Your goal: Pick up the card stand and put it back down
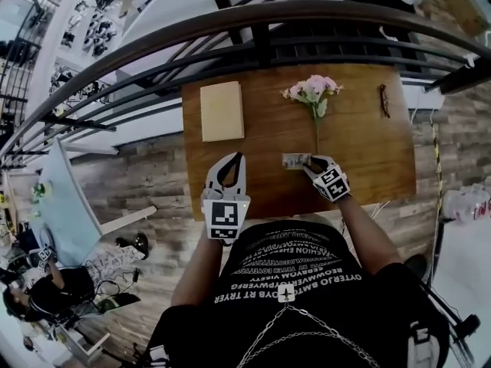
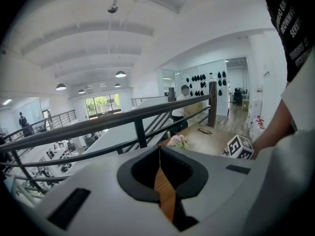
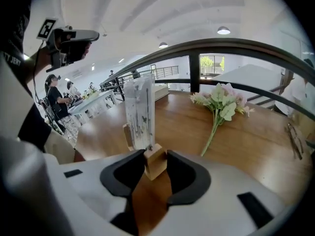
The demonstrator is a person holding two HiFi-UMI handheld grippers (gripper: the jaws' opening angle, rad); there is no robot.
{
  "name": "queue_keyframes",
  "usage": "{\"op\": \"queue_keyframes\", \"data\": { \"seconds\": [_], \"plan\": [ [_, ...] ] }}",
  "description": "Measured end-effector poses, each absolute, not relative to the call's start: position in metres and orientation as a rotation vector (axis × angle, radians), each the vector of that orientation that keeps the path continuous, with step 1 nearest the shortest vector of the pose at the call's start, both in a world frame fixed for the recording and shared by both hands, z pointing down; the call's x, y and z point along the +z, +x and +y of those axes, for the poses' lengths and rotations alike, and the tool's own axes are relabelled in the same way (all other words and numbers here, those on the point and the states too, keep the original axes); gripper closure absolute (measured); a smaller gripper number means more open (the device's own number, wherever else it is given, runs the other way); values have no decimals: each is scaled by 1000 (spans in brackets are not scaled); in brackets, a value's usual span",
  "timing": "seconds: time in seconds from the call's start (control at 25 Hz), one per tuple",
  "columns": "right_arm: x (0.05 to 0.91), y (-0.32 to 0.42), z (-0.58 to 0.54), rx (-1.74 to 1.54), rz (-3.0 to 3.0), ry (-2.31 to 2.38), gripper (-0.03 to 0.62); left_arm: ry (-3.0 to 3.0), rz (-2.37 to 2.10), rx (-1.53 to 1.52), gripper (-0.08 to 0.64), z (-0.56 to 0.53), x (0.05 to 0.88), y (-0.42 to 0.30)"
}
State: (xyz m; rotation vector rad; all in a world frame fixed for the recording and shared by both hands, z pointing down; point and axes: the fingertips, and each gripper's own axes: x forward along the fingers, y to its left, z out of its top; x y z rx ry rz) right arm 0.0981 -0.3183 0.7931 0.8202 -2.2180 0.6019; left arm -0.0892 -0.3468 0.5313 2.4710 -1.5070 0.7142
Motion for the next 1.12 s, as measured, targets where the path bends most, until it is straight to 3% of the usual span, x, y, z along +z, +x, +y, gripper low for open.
{"op": "queue_keyframes", "data": {
  "seconds": [0.48,0.52,0.6,0.64,1.12],
  "plan": [
    [729,125,-311,475,-2297,971,428,2557,-1488,664,531,-336,507,-64],
    [714,131,-312,467,-2312,1010,439,2566,-1495,658,531,-335,503,-61],
    [680,142,-313,438,-2335,1091,564,2579,-1519,634,531,-330,494,-58],
    [664,147,-313,425,-2345,1121,577,2582,-1532,611,531,-328,489,-56],
    [489,168,-294,175,-2508,1263,578,2614,-1582,378,532,-269,436,-28]
  ]
}}
